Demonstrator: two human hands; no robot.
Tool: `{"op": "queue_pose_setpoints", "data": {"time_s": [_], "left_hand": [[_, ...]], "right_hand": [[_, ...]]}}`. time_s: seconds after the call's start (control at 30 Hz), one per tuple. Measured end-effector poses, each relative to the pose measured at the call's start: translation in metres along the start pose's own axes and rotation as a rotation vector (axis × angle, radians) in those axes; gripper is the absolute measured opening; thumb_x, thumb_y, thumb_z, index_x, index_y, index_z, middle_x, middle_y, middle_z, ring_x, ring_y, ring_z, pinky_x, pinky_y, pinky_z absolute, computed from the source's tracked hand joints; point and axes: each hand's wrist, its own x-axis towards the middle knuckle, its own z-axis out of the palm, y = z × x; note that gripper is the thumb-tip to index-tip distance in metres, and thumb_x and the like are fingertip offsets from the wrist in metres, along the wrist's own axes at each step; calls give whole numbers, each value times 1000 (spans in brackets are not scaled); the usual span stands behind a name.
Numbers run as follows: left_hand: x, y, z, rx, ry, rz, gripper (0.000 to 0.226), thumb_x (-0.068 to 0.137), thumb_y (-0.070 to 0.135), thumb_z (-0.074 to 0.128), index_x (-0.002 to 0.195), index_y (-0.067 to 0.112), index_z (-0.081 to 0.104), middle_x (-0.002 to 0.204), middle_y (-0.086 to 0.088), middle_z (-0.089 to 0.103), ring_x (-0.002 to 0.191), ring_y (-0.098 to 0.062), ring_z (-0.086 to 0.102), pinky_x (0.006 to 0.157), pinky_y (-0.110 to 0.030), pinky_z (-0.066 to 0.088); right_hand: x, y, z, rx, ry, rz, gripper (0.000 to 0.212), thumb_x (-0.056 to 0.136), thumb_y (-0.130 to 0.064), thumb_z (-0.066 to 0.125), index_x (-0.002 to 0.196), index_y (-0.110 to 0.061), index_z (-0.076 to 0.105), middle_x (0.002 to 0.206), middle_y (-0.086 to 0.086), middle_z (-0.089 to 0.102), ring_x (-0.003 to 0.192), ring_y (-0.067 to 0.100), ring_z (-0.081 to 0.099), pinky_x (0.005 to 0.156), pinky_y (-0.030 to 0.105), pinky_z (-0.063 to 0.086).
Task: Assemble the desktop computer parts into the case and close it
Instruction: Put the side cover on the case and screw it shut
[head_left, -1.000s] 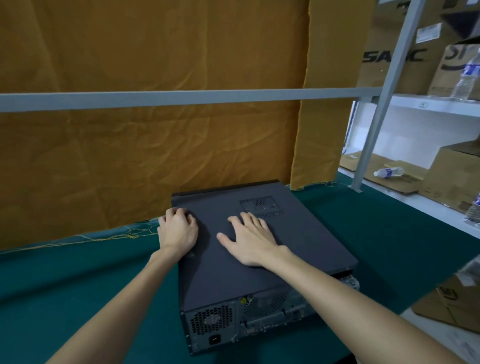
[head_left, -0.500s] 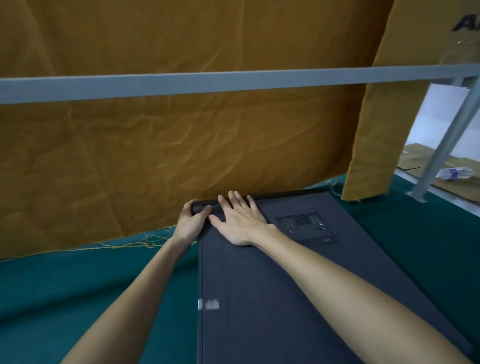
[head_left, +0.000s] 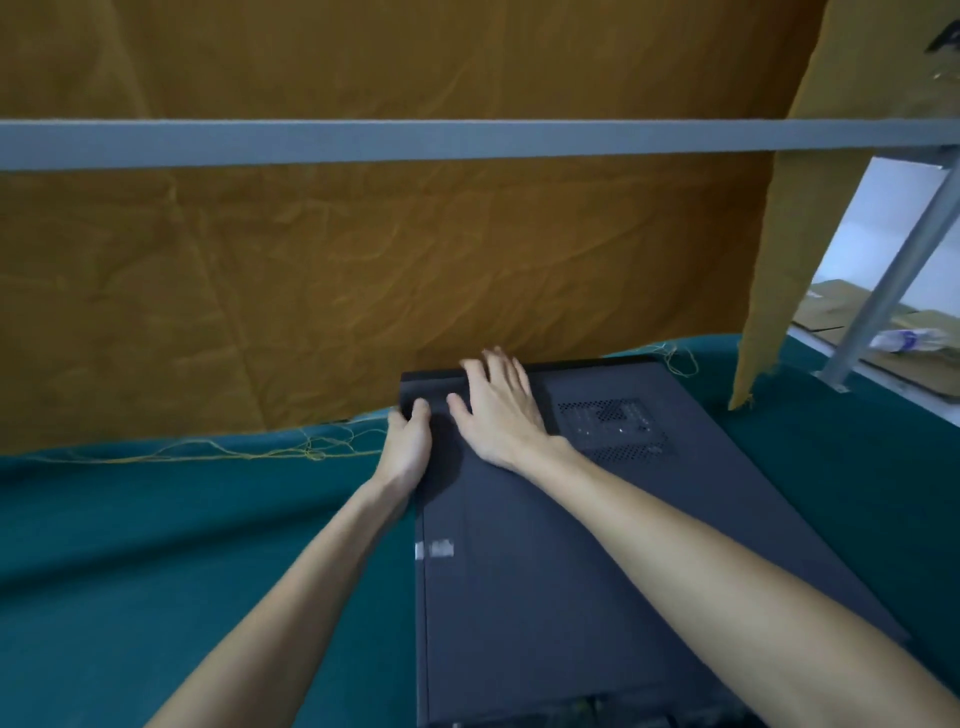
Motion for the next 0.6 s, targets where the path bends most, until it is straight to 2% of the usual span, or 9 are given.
{"op": "queue_pose_setpoints", "data": {"time_s": [0.1, 0.17, 0.27, 0.33, 0.37, 0.4, 0.43, 0.5, 0.6], "left_hand": [[-48, -20, -3, -161, -13, -75, 42, 108, 41, 33, 121, 10, 58, 114, -13, 67, 95, -28, 66, 84, -43, 56], [-75, -31, -8, -255, -15, -114, 33, 107, 41, 36, 100, 14, 53, 83, -7, 55, 67, -20, 54, 60, -32, 49], [-100, -42, -12, -235, -45, -35, 32, 108, 30, 38, 121, 7, 56, 100, -2, 62, 87, -16, 59, 83, -33, 51], [-112, -43, -12, -182, -43, 10, 43, 109, 26, 37, 144, 5, 47, 136, -12, 62, 121, -28, 61, 111, -44, 45], [-117, -43, -12, -151, -24, 27, 45, 108, 24, 36, 145, -1, 43, 143, -21, 55, 129, -36, 56, 114, -48, 41], [-120, -41, -13, -123, -11, 41, 45, 108, 23, 36, 141, -6, 41, 137, -26, 57, 124, -36, 58, 108, -46, 45], [-122, -40, -14, -113, -15, 57, 39, 108, 22, 36, 130, -9, 46, 115, -27, 65, 103, -30, 69, 90, -37, 55], [-127, -37, -15, -109, -1, 76, 27, 107, 20, 35, 92, 5, 52, 72, -6, 54, 58, -14, 54, 57, -26, 47], [-128, -35, -11, -79, 23, 94, 32, 107, 19, 34, 76, 18, 42, 72, 0, 46, 65, -16, 41, 65, -32, 38]], "right_hand": [[-65, -29, -2, 105, -63, 10, 52, 106, -38, 40, 152, -15, 35, 165, 21, 20, 155, 33, 11, 127, 44, 6], [-120, -44, 2, 80, -83, 1, 48, 106, -38, 32, 150, -19, 34, 164, 19, 23, 155, 33, 14, 126, 46, 9], [-172, -56, -2, 8, -62, 37, 51, 106, -38, 20, 153, -21, 28, 166, 15, 24, 155, 31, 16, 126, 46, 11], [-176, -61, -12, -10, -18, 93, 49, 109, -35, 22, 155, -18, 27, 167, 12, 23, 155, 29, 17, 126, 44, 13], [-178, -64, -15, -24, 7, 103, 49, 110, -33, 24, 156, -17, 26, 167, 12, 22, 155, 30, 17, 125, 44, 14], [-183, -68, -17, -46, 39, 89, 49, 109, -33, 25, 156, -16, 27, 167, 12, 23, 154, 31, 18, 125, 45, 15], [-192, -73, -18, -62, 80, 61, 49, 108, -33, 24, 155, -17, 29, 165, 13, 26, 154, 31, 20, 124, 46, 17], [-212, -80, -15, -69, 159, 19, 52, 104, -35, 21, 150, -17, 37, 159, 14, 37, 149, 33, 30, 121, 49, 26], [-220, -76, -14, -88, 148, 57, 47, 102, -34, 25, 142, -17, 42, 157, 12, 39, 148, 32, 30, 121, 49, 23]]}}
